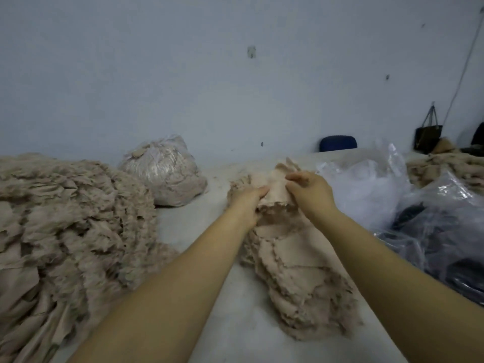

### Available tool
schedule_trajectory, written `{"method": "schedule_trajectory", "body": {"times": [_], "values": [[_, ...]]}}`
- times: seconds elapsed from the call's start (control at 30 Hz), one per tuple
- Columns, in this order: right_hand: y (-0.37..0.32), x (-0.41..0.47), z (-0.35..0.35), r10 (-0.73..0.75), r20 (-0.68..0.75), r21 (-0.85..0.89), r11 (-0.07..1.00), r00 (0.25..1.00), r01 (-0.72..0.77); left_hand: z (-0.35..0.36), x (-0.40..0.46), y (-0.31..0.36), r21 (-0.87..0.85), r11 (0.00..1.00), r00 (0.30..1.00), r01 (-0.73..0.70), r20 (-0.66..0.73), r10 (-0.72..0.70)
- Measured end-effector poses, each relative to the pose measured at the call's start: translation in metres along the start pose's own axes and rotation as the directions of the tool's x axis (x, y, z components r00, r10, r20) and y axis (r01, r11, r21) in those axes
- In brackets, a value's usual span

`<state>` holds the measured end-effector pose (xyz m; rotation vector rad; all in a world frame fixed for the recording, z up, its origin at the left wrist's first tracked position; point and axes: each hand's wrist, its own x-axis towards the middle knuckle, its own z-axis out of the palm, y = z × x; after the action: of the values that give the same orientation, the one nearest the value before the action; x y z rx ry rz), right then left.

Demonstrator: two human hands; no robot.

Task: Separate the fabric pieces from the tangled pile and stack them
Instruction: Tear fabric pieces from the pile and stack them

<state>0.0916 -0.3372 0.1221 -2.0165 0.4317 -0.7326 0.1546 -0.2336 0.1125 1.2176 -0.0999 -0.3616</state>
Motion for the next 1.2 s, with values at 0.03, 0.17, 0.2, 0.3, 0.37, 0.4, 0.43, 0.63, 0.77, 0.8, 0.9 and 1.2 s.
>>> {"method": "schedule_trajectory", "body": {"times": [0.03, 0.17, 0.2, 0.3, 0.37, 0.4, 0.43, 0.63, 0.77, 0.8, 0.9, 1.2], "values": [[0.01, 0.002, 0.001, 0.043, 0.052, -0.098, 0.994, 0.998, -0.038, -0.003, 0.005, -0.009, 0.248, 0.968, 0.994, -0.036, -0.094, 0.061], [0.044, 0.0, 0.013, 0.167, 0.314, -0.488, 0.873, 0.935, 0.008, -0.027, 0.009, -0.033, 0.769, 0.627, 0.966, -0.12, -0.054, 0.252], [0.048, -0.001, 0.015, 0.183, 0.346, -0.543, 0.839, 0.92, 0.037, -0.033, 0.008, -0.034, 0.765, 0.63, 0.97, -0.136, -0.026, 0.241], [0.05, 0.0, 0.018, 0.205, 0.359, -0.571, 0.82, 0.91, 0.041, -0.049, 0.007, -0.036, 0.716, 0.685, 0.987, -0.135, 0.037, 0.156], [0.048, 0.0, 0.019, 0.18, 0.35, -0.594, 0.802, 0.919, 0.069, -0.057, 0.002, -0.036, 0.688, 0.712, 0.989, -0.141, 0.06, 0.138], [0.045, -0.002, 0.019, 0.157, 0.335, -0.607, 0.79, 0.929, 0.085, -0.062, 0.0, -0.035, 0.667, 0.729, 0.987, -0.153, 0.071, 0.142], [0.04, -0.005, 0.018, 0.124, 0.311, -0.619, 0.779, 0.942, 0.102, -0.068, -0.005, -0.035, 0.647, 0.746, 0.987, -0.158, 0.086, 0.134], [0.016, -0.066, 0.035, -0.365, 0.256, -0.288, 0.855, 0.895, 0.431, -0.138, -0.042, -0.035, 0.846, 0.482, 0.973, -0.228, 0.175, 0.152], [0.029, -0.149, 0.08, -0.468, 0.486, -0.017, 0.839, 0.738, 0.543, -0.211, -0.084, -0.043, 0.974, -0.146, 0.855, -0.176, 0.224, 0.469], [0.035, -0.165, 0.093, -0.442, 0.561, 0.007, 0.848, 0.7, 0.53, -0.226, -0.096, -0.046, 0.971, -0.234, 0.822, -0.05, 0.173, 0.543], [0.042, -0.187, 0.121, -0.334, 0.669, -0.014, 0.888, 0.664, 0.46, -0.259, -0.126, -0.05, 0.948, -0.261, 0.886, 0.181, -0.043, 0.462], [0.016, -0.199, 0.139, 0.006, 0.64, 0.135, 0.984, 0.768, -0.119, -0.239, -0.172, -0.068, 0.801, 0.489, 0.916, -0.345, 0.174, 0.36]]}}
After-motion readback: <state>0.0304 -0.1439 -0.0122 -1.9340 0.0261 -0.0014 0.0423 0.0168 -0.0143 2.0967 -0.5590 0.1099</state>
